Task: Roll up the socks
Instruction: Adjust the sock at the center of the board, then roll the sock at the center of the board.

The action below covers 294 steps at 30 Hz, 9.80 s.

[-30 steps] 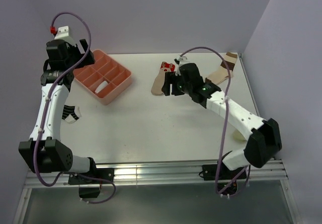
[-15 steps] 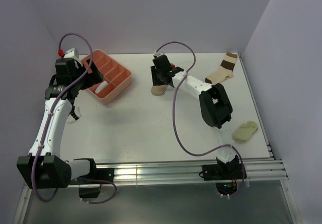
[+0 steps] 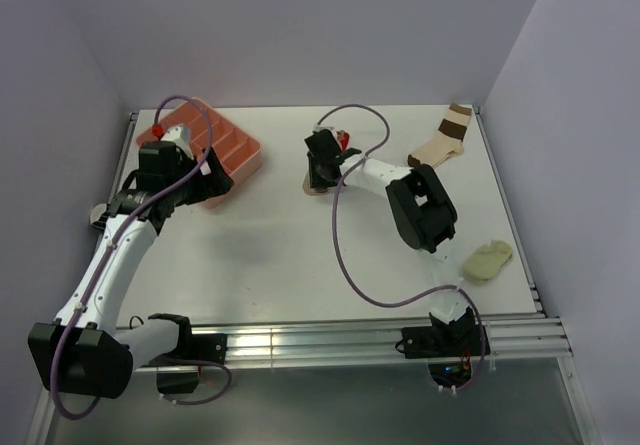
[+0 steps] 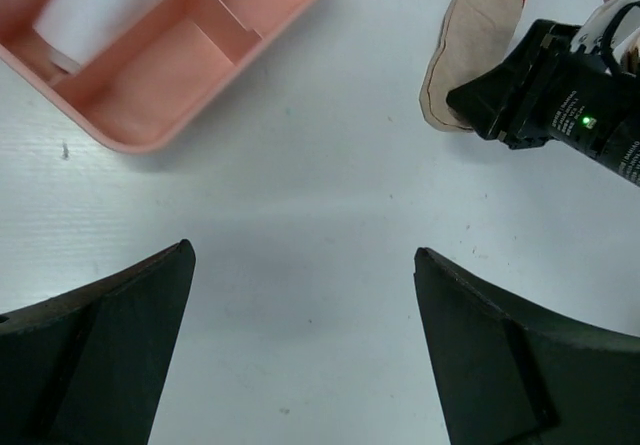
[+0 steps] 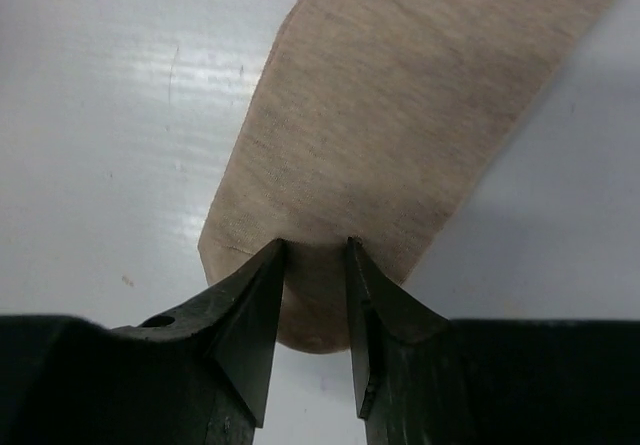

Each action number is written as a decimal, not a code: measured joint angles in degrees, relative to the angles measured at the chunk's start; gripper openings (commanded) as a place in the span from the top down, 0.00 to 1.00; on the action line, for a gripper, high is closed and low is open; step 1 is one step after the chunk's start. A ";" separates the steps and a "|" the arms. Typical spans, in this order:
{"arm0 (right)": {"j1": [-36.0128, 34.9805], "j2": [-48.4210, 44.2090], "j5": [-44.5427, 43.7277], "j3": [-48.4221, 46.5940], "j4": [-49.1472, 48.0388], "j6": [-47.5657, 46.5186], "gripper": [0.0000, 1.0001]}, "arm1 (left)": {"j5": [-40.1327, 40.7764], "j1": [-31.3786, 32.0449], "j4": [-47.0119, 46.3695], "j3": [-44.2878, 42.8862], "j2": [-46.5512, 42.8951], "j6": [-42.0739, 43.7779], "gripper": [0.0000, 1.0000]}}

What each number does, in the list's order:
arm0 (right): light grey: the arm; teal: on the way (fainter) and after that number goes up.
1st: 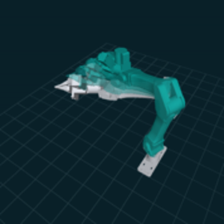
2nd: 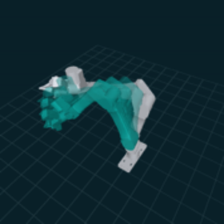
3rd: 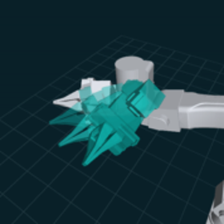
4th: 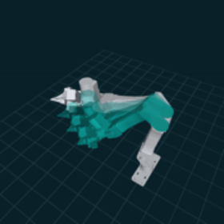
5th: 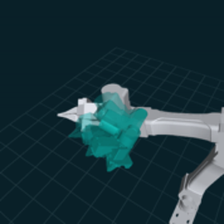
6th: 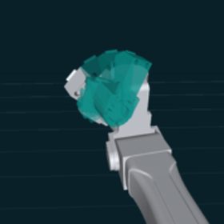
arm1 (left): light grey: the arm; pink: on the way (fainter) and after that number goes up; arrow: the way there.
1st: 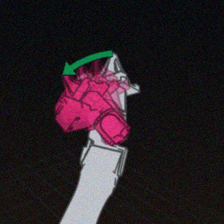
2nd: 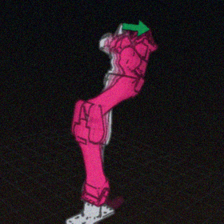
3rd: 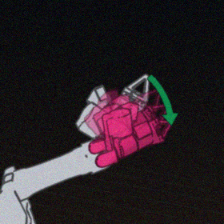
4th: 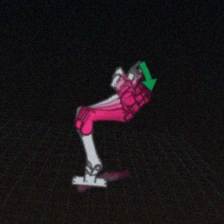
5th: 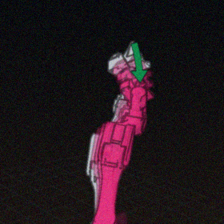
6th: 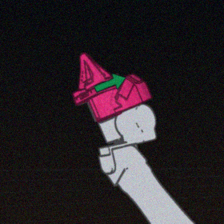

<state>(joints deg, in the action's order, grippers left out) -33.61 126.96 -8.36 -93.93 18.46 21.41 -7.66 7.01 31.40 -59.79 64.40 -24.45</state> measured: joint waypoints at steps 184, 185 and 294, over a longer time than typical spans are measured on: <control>-3.39 -12.46 51.76 41.20 -42.27 20.44 0.57 | 3.10 22.56 -24.68 17.88 26.25 -30.73 0.91; -3.67 -13.75 50.27 40.98 -40.09 18.73 0.55 | 2.99 22.62 -24.61 17.25 26.86 -30.62 0.92; -10.32 -35.43 24.30 52.98 -33.14 12.02 0.55 | 2.73 27.87 -15.65 10.27 30.69 -35.91 1.00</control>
<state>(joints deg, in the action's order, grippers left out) -43.92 91.53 15.94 -40.95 -14.68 33.43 -4.93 34.87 15.75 -49.52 95.09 -60.36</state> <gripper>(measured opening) 0.467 0.024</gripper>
